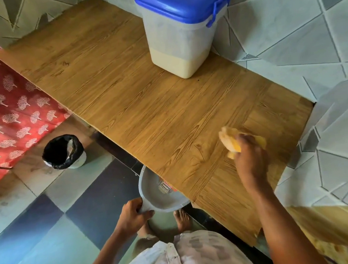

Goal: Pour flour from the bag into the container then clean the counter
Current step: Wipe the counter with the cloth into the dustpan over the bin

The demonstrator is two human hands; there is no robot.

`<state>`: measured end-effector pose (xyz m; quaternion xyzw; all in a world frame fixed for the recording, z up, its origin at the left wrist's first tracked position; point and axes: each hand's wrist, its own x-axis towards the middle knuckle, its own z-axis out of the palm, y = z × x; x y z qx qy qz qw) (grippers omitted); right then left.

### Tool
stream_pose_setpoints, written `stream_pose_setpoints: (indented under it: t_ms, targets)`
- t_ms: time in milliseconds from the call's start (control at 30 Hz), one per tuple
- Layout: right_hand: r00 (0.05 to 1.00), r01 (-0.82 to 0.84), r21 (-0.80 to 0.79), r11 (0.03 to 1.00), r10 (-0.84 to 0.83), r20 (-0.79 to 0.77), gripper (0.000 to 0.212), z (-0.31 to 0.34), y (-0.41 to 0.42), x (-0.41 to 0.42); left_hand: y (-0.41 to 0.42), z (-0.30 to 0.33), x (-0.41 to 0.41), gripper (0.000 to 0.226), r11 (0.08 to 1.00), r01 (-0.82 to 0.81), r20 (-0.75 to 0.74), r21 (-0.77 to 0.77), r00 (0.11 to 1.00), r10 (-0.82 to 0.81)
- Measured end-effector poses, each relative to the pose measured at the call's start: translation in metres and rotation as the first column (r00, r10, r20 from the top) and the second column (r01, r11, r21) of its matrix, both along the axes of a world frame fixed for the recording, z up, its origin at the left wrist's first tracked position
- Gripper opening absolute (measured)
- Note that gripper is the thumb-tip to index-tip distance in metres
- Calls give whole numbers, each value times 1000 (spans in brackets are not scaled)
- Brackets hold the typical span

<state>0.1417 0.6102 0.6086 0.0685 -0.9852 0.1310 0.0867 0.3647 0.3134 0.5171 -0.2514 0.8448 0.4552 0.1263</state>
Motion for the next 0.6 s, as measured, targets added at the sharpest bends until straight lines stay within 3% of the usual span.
stream_pose_setpoints:
  t_ms: [67,133,233,300,367,400,467,533,600]
  targets:
    - [987,131,56,990,-135,90,38,-19,16,3,1,3,-1,24,1000,3,4,-4,1000,-3]
    - [983,75,71,995,-85,161,41,-36,4,24,3,5,-1,20,1000,-4,6,-1,1000,4]
    - [962,-174,-104,979,192,193,45,-38,-50,71,5,9,-1,15,1000,-3,17,-14,1000,3]
    - [871,-371,-290,882,439,220,44,-30,-84,99,6,13,0,17,1000,6,28,-16,1000,-5]
    - [770,-408,-482,775,576,275,52,-17,-101,108,6,17,1,26,999,16,28,-29,999,-15]
    - [765,-351,-557,752,574,292,57,-12,-100,106,6,19,1,27,999,23,34,-35,999,-22]
    - [857,-253,-610,751,467,219,58,-3,-86,96,5,20,1,26,998,36,44,-42,998,-34]
    - [952,-241,-501,831,302,43,56,-2,-63,81,5,21,2,29,999,26,50,-35,998,-24]
    - [989,-148,-343,928,144,-38,53,-7,-45,67,4,24,2,22,999,29,49,-35,998,-28]
